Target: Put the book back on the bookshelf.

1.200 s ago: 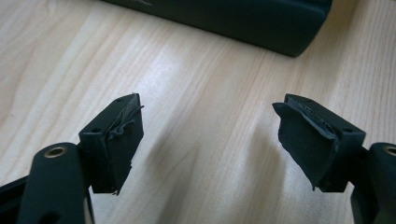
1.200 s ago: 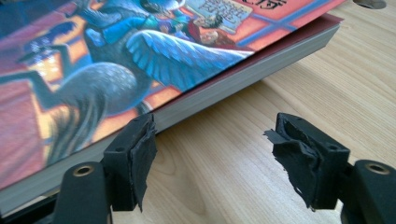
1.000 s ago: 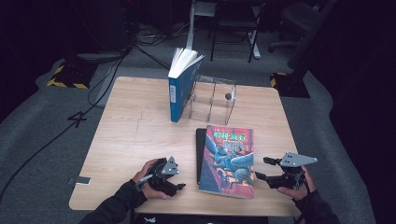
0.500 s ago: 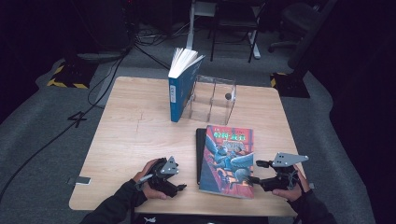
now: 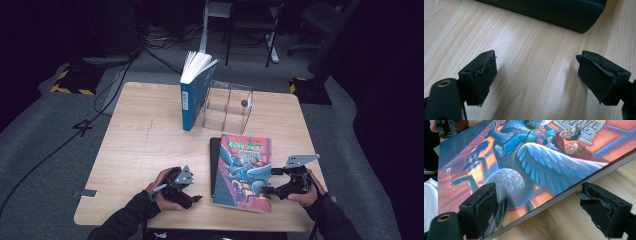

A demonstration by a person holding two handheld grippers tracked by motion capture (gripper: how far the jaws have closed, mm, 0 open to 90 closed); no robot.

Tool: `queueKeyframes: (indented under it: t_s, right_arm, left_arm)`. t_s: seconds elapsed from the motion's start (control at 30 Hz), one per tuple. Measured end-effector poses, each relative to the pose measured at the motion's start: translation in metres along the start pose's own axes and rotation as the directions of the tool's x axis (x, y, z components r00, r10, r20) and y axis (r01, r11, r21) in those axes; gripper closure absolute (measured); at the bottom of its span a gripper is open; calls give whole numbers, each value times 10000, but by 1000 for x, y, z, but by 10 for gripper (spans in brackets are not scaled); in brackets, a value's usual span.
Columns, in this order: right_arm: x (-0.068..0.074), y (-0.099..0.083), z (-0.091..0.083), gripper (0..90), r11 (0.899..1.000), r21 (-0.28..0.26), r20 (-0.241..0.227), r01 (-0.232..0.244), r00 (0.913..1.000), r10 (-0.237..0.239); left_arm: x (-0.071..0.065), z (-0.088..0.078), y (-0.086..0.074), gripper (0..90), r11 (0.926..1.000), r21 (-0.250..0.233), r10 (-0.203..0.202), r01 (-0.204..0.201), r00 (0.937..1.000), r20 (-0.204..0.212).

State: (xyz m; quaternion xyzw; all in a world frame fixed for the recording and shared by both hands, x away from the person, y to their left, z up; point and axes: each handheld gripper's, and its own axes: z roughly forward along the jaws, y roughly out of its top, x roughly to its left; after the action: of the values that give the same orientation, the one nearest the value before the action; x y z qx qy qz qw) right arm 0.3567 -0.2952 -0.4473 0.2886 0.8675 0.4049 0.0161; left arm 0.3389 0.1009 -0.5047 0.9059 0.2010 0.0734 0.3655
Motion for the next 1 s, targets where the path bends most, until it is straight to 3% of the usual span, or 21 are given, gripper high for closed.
queueKeyframes:
  t_s: [0.3, 0.43, 0.57, 0.67, 0.7, 0.77, 0.93, 1.0]
  right_arm:
    - [9, 9, -4, 237, 9961, -159, 666, 869, 9941, -857]
    - [6, 18, -3, 272, 9934, -393, 630, 1075, 9925, -1049]
    - [-5, 29, 9, 293, 9953, -519, 324, 812, 9963, -796]
    - [-14, 38, 20, 413, 9962, -739, 15, 460, 9989, -460]
    - [-14, 38, 20, 413, 9962, -739, 15, 460, 9989, -460]
    - [-18, 44, 25, 546, 9942, -1025, -126, 311, 9994, -326]
    - [-21, 50, 28, 689, 9892, -1426, -367, 340, 9985, -396]
    - [-21, 52, 30, 718, 9873, -1544, -432, 367, 9981, -438]
  left_arm:
    - [1, 1, 1, 162, 10000, 5, 4, -4, 10000, 36]
    - [1, 1, 2, 164, 10000, 17, -22, 22, 10000, 56]
    - [2, 2, 2, 164, 10000, -17, 12, -12, 10000, 74]
    - [2, 1, 2, 165, 10000, -3, -2, 2, 10000, 34]
    - [2, 1, 2, 165, 10000, -3, -2, 2, 10000, 34]
    - [3, 1, 2, 167, 10000, -10, -64, 64, 10000, -20]
    - [16, 2, 8, 246, 9995, 63, -295, 295, 9996, -36]
    - [23, -2, 14, 260, 9993, -356, -84, 67, 9989, -457]
